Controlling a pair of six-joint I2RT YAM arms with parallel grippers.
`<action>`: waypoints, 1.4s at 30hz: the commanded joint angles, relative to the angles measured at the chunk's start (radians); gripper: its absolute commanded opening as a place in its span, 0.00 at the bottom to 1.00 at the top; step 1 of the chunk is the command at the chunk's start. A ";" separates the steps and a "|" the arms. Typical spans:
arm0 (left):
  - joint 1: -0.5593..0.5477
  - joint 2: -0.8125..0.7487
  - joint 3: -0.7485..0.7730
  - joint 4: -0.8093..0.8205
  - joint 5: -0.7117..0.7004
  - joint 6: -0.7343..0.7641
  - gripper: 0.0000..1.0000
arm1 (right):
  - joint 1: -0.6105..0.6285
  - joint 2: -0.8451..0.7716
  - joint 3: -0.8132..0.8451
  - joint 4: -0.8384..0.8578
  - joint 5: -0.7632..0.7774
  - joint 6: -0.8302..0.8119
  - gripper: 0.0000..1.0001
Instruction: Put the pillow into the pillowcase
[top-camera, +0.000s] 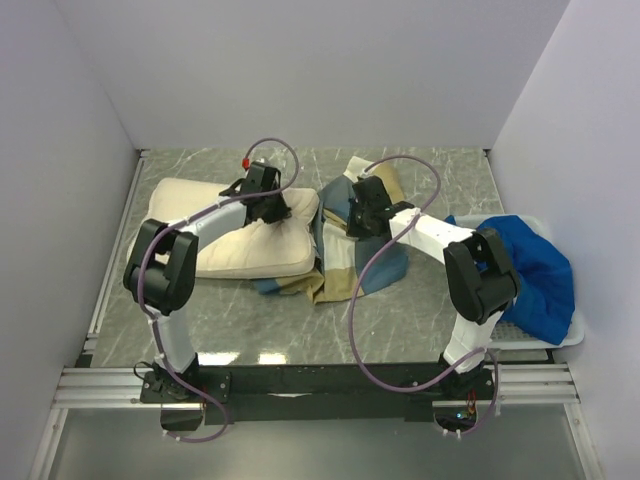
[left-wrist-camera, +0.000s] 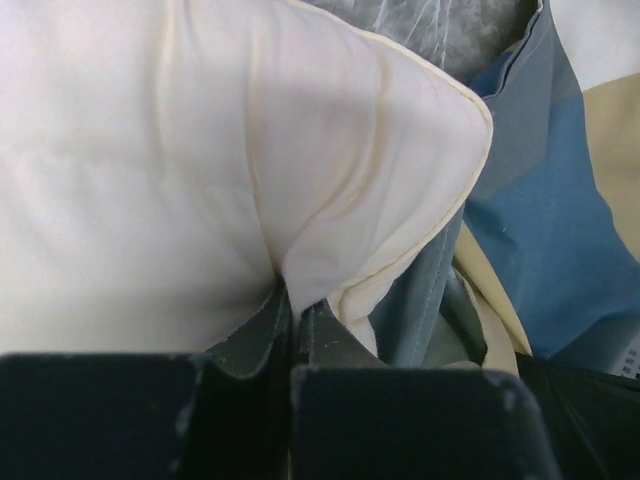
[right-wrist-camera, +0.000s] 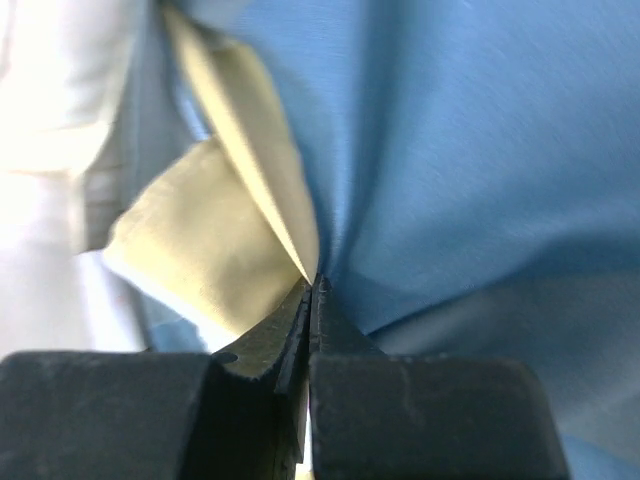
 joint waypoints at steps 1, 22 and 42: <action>0.033 0.026 0.002 -0.097 -0.077 0.102 0.01 | 0.006 -0.011 0.027 0.026 -0.021 0.059 0.00; -0.297 -0.286 -0.081 -0.407 -0.508 0.211 0.85 | -0.003 0.019 0.138 -0.066 -0.026 -0.064 0.00; -0.263 -0.241 -0.162 -0.348 -0.427 0.235 0.01 | 0.052 -0.153 0.133 -0.146 0.069 -0.093 0.67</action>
